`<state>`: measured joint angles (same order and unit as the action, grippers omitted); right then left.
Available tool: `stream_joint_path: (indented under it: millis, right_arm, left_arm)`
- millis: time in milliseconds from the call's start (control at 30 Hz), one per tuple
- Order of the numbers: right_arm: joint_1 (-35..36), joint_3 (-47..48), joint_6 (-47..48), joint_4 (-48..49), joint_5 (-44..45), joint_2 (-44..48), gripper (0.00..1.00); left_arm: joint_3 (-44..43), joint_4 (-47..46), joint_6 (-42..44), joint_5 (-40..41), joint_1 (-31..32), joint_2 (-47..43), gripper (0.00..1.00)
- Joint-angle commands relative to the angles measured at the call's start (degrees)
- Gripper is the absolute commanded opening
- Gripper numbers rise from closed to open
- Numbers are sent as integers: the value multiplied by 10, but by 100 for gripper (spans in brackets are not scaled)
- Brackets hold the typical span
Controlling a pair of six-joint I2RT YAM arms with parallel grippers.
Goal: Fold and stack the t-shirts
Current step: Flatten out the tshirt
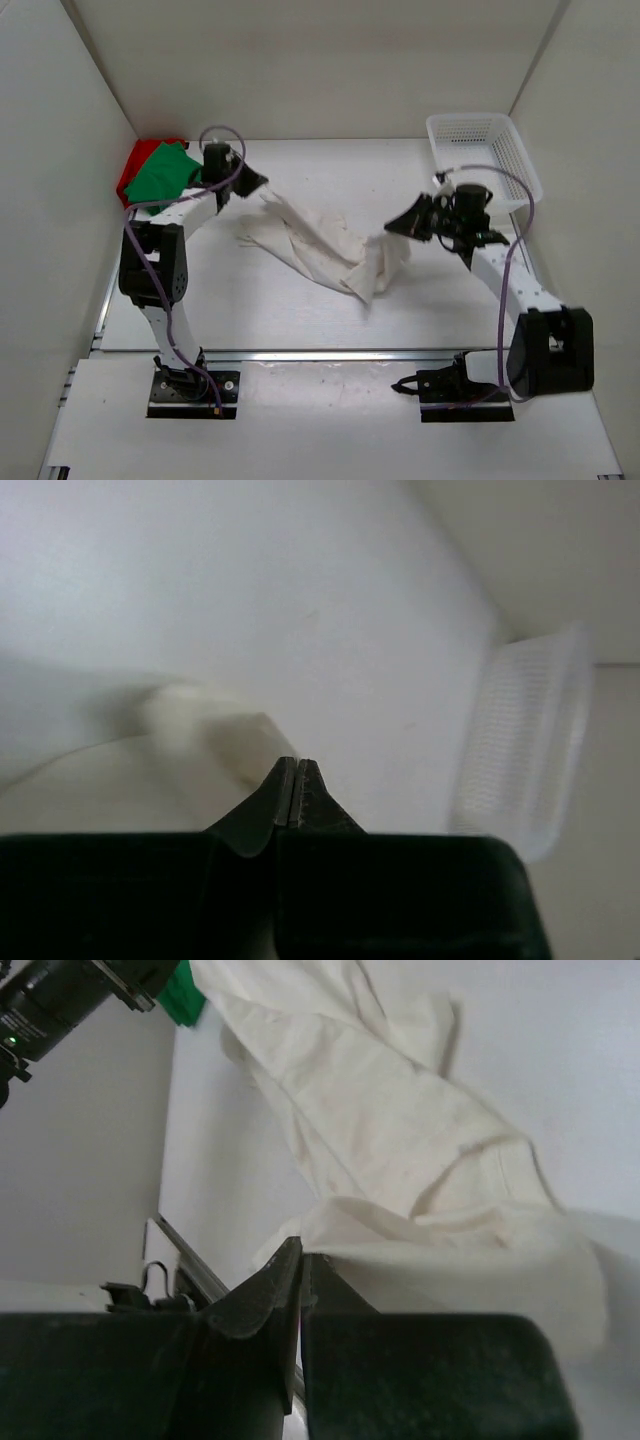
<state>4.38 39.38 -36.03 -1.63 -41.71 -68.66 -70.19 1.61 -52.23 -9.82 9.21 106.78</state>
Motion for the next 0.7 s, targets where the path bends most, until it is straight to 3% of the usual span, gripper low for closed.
stream_joint_path:
  millis: [0, 67, 133, 233, 300, 367, 467, 567, 667]
  right_arm:
    - [25, 223, -9, 60, -2, -79, 0]
    - [45, 345, -11, 42, -8, -115, 0]
    - [62, 464, -4, 24, -6, -141, 0]
    - [74, 498, 17, -18, -4, -118, 1]
    - [67, 420, 13, 1, 7, -72, 0]
    - [41, 240, -19, 53, 5, 4, 0]
    - [-21, 52, -70, 116, 1, 62, 0]
    - [-43, -44, -85, 132, -10, 77, 0]
    - [-28, -62, -50, 89, 21, 87, 0]
  left_arm:
    - [-164, 54, -2, -43, -44, -30, 0]
    - [-224, 61, -12, -62, -69, -46, 0]
    - [-223, 33, -58, -75, -91, -76, 0]
    - [-211, -6, -99, -110, -159, -117, 0]
    - [-198, -9, -101, -120, -190, -147, 0]
    - [-150, -27, -90, -118, -202, -163, 0]
    - [-105, -29, -71, -124, -206, -177, 0]
    - [-93, -32, -64, -133, -195, -163, 0]
    - [-123, -16, -42, -131, -183, -149, 0]
